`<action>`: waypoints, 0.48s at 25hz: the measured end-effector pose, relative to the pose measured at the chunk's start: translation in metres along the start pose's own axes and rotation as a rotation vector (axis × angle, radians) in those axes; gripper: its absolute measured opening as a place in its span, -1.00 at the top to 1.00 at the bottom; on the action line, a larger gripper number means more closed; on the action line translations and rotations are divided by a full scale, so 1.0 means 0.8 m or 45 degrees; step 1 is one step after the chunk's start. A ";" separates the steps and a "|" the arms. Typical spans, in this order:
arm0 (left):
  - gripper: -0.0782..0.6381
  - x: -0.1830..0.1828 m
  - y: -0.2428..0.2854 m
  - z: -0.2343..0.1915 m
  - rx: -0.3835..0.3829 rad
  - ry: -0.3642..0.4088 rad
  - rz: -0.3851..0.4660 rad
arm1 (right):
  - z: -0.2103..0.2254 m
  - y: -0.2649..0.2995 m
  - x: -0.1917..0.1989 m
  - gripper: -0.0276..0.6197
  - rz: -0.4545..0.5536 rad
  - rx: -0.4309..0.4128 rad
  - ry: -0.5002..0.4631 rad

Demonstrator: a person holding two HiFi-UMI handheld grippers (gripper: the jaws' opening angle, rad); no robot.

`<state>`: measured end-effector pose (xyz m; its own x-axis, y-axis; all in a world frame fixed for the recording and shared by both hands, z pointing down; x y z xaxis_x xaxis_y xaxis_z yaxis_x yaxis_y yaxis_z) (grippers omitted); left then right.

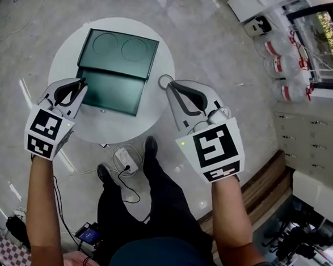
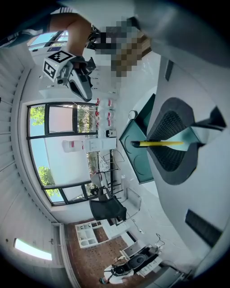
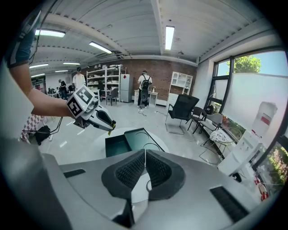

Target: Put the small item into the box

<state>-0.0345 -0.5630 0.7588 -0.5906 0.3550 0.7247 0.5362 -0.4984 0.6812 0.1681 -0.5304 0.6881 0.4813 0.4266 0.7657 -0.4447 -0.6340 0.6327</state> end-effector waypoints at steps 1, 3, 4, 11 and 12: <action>0.63 0.002 0.005 0.001 0.003 -0.002 -0.006 | 0.001 0.002 0.003 0.80 -0.003 -0.003 0.002; 0.63 0.006 0.013 0.005 0.014 -0.004 -0.018 | 0.002 0.005 0.009 0.80 -0.009 -0.008 0.005; 0.63 0.008 0.016 0.007 0.020 -0.006 -0.023 | 0.001 0.006 0.011 0.80 -0.010 -0.009 0.006; 0.63 0.018 0.026 0.012 0.035 -0.017 -0.048 | -0.003 0.007 0.014 0.80 -0.017 -0.010 0.004; 0.63 0.019 0.027 0.013 0.036 -0.018 -0.049 | -0.003 0.006 0.015 0.80 -0.018 -0.009 0.004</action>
<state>-0.0256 -0.5605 0.7855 -0.6026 0.3845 0.6993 0.5302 -0.4620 0.7109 0.1702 -0.5270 0.7009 0.4854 0.4374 0.7570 -0.4431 -0.6234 0.6443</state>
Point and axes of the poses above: the fingertips, and each gripper's own axes: y forward along the fingers, z to its right, x out of its underside, the point moved 2 cm from there along -y, backward along the fingers
